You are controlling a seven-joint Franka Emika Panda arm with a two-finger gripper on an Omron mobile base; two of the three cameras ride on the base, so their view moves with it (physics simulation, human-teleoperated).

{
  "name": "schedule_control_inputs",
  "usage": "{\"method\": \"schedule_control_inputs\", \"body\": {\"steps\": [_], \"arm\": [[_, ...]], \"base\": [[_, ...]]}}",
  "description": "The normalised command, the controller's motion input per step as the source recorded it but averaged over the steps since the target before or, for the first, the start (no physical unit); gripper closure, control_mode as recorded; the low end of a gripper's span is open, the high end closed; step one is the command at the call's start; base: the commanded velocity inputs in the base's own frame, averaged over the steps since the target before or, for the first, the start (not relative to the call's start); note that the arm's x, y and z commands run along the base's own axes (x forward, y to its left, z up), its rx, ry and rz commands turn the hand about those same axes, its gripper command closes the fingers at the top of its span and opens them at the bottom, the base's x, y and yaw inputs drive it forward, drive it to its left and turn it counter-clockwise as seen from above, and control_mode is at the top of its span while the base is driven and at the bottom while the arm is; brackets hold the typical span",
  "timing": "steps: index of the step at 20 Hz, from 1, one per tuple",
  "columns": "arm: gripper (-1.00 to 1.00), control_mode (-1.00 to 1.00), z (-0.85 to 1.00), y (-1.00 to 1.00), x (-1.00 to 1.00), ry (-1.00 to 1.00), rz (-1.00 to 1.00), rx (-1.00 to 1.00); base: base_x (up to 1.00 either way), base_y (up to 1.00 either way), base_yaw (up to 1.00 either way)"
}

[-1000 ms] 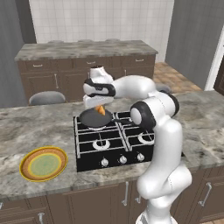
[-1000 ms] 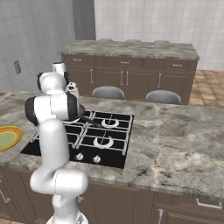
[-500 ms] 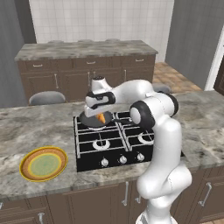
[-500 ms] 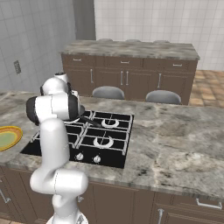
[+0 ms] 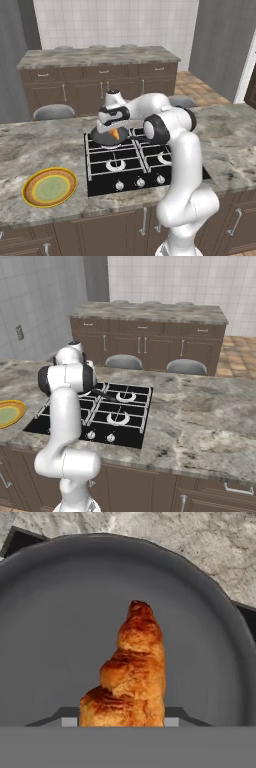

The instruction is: Pick the croissant and place it on the pan. Then turn on the stove to warm the croissant.

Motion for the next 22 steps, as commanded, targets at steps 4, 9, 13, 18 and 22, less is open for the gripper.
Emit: {"method": "schedule_control_inputs", "body": {"steps": [4, 9, 13, 18, 22], "arm": [[1.0, -1.0, 0.0, 0.12, 0.07, 0.0, 0.0, 0.0], [-1.0, -1.0, 0.0, 0.18, 0.0, 0.0, 0.0, 0.0], [-1.0, -1.0, 0.0, 0.08, 0.0, -0.01, 0.0, 0.0], [-1.0, -1.0, 0.0, 0.0, 0.0, -0.05, 0.0, 0.0], [-1.0, -1.0, 0.17, 0.0, -0.07, -0.13, 0.0, 0.0]], "base": [[0.0, 0.0, 0.0], [0.0, 0.0, 0.0], [0.0, 0.0, 0.0], [0.0, 0.0, 0.0], [0.0, 0.0, 0.0]]}}
